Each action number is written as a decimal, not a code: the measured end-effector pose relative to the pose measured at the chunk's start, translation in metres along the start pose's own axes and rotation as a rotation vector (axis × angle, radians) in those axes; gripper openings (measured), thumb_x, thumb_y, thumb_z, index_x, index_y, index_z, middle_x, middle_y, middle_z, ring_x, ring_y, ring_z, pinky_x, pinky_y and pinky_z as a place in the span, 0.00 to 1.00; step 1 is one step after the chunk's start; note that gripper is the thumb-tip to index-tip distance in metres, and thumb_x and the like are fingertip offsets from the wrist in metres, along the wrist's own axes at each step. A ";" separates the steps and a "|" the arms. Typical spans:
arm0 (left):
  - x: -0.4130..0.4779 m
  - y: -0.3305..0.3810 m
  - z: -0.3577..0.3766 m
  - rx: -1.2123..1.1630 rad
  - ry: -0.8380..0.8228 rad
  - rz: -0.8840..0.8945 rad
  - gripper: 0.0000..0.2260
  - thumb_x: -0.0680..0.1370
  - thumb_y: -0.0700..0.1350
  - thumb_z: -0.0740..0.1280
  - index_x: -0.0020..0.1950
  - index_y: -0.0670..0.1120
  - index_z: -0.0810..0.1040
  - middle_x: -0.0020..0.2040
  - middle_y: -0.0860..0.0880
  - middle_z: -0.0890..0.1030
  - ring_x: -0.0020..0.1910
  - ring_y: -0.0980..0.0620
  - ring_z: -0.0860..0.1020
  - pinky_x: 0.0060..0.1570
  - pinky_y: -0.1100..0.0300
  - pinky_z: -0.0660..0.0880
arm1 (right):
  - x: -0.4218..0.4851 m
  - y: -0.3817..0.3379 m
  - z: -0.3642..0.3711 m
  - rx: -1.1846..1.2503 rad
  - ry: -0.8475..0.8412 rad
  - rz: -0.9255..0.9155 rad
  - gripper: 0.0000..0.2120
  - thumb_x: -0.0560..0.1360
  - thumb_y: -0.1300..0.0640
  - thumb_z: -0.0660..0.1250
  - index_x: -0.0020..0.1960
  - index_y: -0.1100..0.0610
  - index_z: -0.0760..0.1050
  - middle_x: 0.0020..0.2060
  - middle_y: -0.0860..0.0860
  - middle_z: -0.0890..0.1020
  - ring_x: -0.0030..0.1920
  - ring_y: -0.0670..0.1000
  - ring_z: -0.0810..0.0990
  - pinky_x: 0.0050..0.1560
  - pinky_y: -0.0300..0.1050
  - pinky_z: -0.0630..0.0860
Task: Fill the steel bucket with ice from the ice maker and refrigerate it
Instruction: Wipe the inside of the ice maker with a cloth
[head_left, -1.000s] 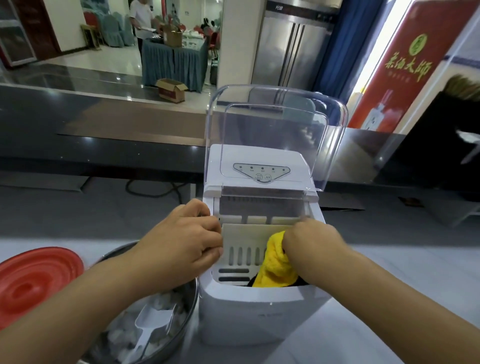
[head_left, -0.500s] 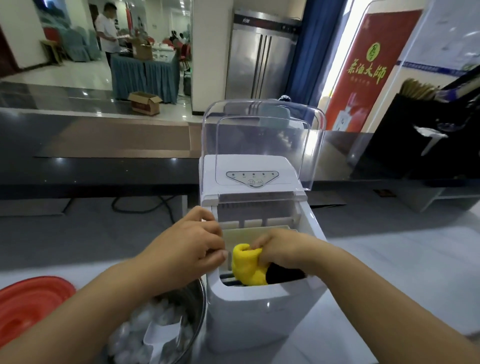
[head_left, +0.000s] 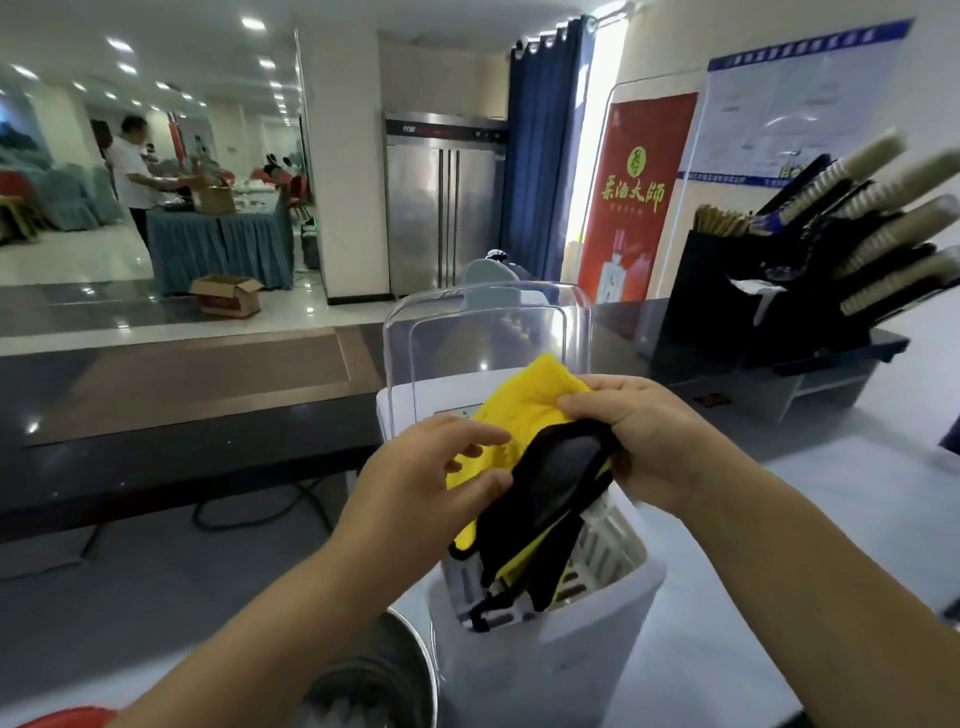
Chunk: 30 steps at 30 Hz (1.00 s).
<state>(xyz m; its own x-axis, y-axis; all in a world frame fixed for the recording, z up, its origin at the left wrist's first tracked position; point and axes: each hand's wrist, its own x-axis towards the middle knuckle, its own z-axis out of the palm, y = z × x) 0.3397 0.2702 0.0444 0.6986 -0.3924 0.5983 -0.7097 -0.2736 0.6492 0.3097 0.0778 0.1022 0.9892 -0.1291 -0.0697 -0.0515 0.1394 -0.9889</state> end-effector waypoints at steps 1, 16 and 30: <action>0.003 0.003 0.002 -0.010 -0.001 0.009 0.12 0.70 0.52 0.72 0.53 0.59 0.80 0.48 0.61 0.79 0.48 0.59 0.77 0.46 0.57 0.77 | -0.003 -0.002 0.002 0.003 0.009 -0.022 0.07 0.75 0.68 0.63 0.48 0.68 0.79 0.37 0.60 0.82 0.33 0.53 0.80 0.35 0.43 0.79; 0.046 0.027 0.011 -0.260 -0.001 -0.034 0.17 0.67 0.47 0.77 0.52 0.53 0.77 0.47 0.52 0.77 0.43 0.59 0.77 0.41 0.63 0.76 | -0.039 -0.013 0.020 0.058 0.069 -0.259 0.12 0.73 0.64 0.68 0.54 0.62 0.72 0.35 0.53 0.84 0.35 0.51 0.83 0.33 0.43 0.80; 0.047 0.061 0.037 -0.060 -0.070 -0.040 0.03 0.65 0.47 0.68 0.37 0.53 0.79 0.33 0.56 0.82 0.34 0.57 0.80 0.41 0.53 0.79 | -0.066 -0.058 -0.051 -0.283 0.327 -0.594 0.15 0.70 0.71 0.67 0.50 0.55 0.72 0.39 0.56 0.81 0.34 0.47 0.81 0.35 0.38 0.77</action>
<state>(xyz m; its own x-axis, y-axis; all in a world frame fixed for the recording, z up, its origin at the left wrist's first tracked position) 0.3257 0.2029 0.0950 0.7166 -0.4430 0.5387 -0.6732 -0.2377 0.7002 0.2406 0.0280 0.1573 0.7721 -0.3964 0.4967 0.4033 -0.2985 -0.8650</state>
